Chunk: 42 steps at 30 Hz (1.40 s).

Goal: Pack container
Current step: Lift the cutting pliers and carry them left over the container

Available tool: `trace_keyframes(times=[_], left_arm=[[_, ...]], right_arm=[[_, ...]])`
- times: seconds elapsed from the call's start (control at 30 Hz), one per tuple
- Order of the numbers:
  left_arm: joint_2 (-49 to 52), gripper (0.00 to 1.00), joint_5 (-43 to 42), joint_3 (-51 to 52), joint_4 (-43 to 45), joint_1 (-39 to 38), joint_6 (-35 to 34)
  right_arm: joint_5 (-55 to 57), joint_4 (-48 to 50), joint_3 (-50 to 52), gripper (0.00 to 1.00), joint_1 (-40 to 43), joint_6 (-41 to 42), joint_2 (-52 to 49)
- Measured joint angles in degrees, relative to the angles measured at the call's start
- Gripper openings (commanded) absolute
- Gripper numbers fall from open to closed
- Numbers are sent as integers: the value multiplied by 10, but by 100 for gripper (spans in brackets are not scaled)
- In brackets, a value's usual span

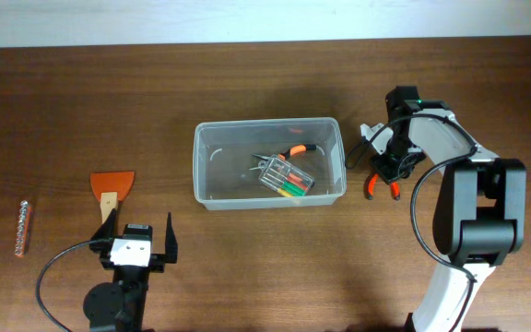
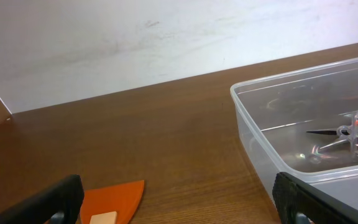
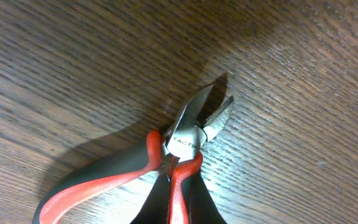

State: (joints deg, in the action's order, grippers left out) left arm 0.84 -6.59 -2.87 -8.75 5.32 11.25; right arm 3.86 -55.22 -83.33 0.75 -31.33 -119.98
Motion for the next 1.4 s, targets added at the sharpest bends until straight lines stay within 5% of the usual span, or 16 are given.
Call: trace_keyframes(times=[0.4,1.0,1.4], left_arm=[[0,99,0,0,0,0,0],[0,99,0,0,0,0,0],[0,99,0,0,0,0,0]], right_arm=[[30,-44,-84,4,22,28,-16],[-43,-234,-384,4,31,46,-17],[-98,-327,-506,4,-75,48,-17]])
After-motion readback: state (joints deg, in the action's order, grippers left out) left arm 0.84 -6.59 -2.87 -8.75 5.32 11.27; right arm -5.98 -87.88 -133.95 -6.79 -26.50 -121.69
